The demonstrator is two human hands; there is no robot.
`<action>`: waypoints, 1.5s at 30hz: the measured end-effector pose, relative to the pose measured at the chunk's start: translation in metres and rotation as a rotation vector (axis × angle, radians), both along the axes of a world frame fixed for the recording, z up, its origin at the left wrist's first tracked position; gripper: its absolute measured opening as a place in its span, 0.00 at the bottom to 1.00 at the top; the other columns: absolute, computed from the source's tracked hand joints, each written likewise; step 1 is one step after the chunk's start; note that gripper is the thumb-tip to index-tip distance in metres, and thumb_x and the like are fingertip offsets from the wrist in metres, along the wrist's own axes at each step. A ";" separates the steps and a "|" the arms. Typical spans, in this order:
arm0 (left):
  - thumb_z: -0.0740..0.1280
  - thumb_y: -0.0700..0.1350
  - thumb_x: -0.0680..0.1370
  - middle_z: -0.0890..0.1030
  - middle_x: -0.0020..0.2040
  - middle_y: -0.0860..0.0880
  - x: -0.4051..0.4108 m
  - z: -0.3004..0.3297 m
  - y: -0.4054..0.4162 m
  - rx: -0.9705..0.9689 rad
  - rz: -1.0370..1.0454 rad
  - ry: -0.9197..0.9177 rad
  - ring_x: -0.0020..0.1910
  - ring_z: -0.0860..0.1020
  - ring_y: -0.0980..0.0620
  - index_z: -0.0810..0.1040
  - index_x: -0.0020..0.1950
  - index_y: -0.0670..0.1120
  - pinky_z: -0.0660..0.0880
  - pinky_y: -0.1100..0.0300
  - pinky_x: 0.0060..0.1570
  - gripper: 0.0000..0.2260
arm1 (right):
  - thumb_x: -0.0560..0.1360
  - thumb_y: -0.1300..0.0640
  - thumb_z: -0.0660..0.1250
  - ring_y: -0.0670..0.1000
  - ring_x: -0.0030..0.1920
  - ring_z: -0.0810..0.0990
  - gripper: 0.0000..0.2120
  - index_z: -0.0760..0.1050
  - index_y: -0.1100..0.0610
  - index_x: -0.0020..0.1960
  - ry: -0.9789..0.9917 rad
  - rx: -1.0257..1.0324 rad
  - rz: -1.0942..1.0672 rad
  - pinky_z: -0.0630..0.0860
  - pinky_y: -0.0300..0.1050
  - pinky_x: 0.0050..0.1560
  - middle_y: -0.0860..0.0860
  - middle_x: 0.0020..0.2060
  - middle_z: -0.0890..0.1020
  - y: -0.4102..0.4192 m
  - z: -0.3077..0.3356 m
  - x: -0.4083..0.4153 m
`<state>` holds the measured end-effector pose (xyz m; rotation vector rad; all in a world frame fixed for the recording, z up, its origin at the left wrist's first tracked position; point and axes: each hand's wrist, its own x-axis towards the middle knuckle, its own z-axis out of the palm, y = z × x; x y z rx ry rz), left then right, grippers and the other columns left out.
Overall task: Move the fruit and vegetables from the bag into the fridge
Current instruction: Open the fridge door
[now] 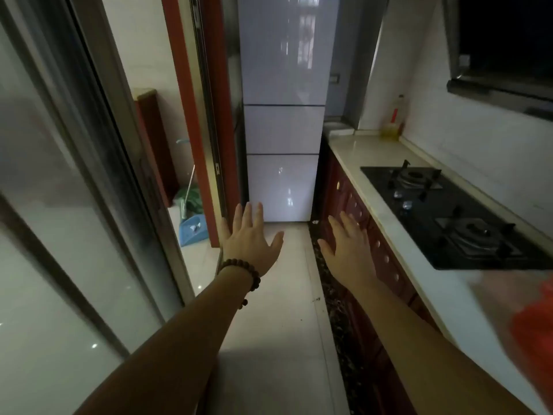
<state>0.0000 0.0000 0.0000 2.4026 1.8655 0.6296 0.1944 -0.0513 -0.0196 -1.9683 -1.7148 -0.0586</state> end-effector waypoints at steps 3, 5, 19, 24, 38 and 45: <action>0.50 0.64 0.77 0.48 0.78 0.49 -0.007 -0.013 0.014 -0.024 0.017 0.033 0.76 0.43 0.48 0.44 0.77 0.50 0.41 0.43 0.73 0.33 | 0.79 0.48 0.58 0.55 0.76 0.50 0.27 0.57 0.54 0.75 0.001 -0.021 -0.024 0.50 0.58 0.75 0.55 0.76 0.56 0.010 -0.016 -0.005; 0.50 0.64 0.78 0.48 0.78 0.48 -0.009 -0.022 0.025 -0.045 0.011 0.027 0.76 0.43 0.48 0.44 0.77 0.50 0.40 0.44 0.73 0.33 | 0.79 0.47 0.57 0.55 0.76 0.49 0.27 0.57 0.54 0.75 0.016 -0.058 -0.016 0.50 0.58 0.75 0.55 0.76 0.55 0.018 -0.026 -0.009; 0.53 0.63 0.78 0.50 0.78 0.48 0.079 -0.046 0.210 -0.099 0.101 0.038 0.76 0.45 0.48 0.46 0.77 0.50 0.42 0.44 0.73 0.33 | 0.80 0.47 0.55 0.53 0.76 0.46 0.26 0.55 0.52 0.75 0.011 -0.134 0.026 0.44 0.54 0.74 0.54 0.76 0.53 0.218 -0.056 0.079; 0.54 0.63 0.78 0.52 0.78 0.49 0.116 -0.035 0.294 -0.107 0.166 0.016 0.76 0.45 0.49 0.47 0.77 0.50 0.42 0.45 0.72 0.33 | 0.79 0.48 0.56 0.54 0.76 0.47 0.27 0.56 0.54 0.75 -0.013 -0.140 0.082 0.48 0.57 0.74 0.55 0.76 0.54 0.302 -0.045 0.126; 0.55 0.63 0.77 0.50 0.78 0.49 0.164 -0.042 0.493 -0.122 0.186 -0.023 0.76 0.44 0.49 0.46 0.77 0.51 0.43 0.44 0.73 0.34 | 0.79 0.49 0.59 0.57 0.76 0.49 0.27 0.58 0.56 0.74 0.005 -0.133 0.129 0.50 0.59 0.74 0.57 0.75 0.56 0.512 -0.047 0.169; 0.54 0.63 0.77 0.50 0.78 0.48 0.151 -0.032 0.648 -0.074 0.149 -0.070 0.76 0.44 0.49 0.46 0.77 0.50 0.44 0.44 0.73 0.34 | 0.79 0.49 0.58 0.56 0.76 0.48 0.27 0.57 0.57 0.75 -0.021 -0.082 0.123 0.46 0.57 0.74 0.57 0.76 0.54 0.670 -0.030 0.160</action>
